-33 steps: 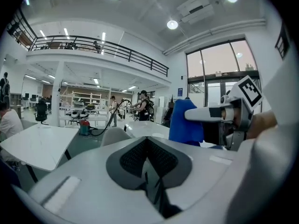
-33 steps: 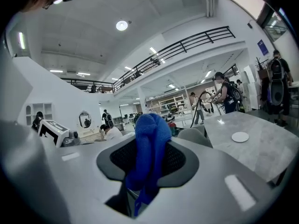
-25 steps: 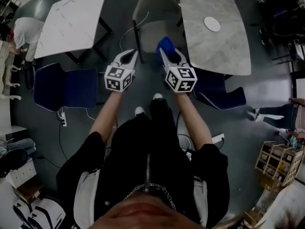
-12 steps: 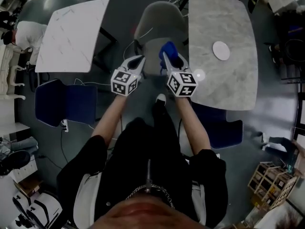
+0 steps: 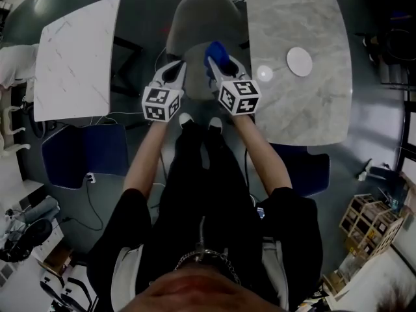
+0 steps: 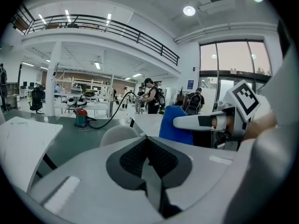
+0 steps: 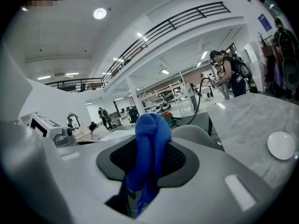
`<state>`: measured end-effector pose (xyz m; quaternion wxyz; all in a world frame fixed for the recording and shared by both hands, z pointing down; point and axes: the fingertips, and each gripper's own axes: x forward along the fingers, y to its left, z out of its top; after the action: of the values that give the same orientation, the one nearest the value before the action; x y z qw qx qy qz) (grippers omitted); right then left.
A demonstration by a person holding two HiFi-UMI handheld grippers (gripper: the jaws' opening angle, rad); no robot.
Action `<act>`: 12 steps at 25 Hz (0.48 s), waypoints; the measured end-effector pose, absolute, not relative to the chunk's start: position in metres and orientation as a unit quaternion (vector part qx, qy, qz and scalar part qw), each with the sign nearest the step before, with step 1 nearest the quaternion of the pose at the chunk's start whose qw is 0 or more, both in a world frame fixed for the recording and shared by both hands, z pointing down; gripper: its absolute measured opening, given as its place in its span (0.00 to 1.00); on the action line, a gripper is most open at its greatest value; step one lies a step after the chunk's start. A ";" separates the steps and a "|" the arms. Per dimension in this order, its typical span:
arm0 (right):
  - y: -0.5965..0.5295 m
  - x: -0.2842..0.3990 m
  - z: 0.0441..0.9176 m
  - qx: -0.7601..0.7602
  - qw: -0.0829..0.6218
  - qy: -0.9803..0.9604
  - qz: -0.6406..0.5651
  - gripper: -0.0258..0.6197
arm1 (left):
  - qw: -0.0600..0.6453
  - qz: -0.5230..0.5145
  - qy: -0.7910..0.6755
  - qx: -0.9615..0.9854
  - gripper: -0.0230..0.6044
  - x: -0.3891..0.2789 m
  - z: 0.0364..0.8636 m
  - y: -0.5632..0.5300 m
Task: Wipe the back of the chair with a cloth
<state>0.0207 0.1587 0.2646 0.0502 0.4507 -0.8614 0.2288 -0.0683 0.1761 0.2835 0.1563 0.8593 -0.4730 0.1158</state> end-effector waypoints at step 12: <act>0.100 -0.024 0.277 0.486 0.054 -0.842 0.230 0.22 | 0.165 0.132 -0.441 0.872 0.05 -0.113 0.315 0.102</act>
<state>-0.0237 0.0997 0.2768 0.0539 0.4856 -0.8416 0.2303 -0.1129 0.1023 0.3150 0.1654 0.8722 -0.4410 0.1319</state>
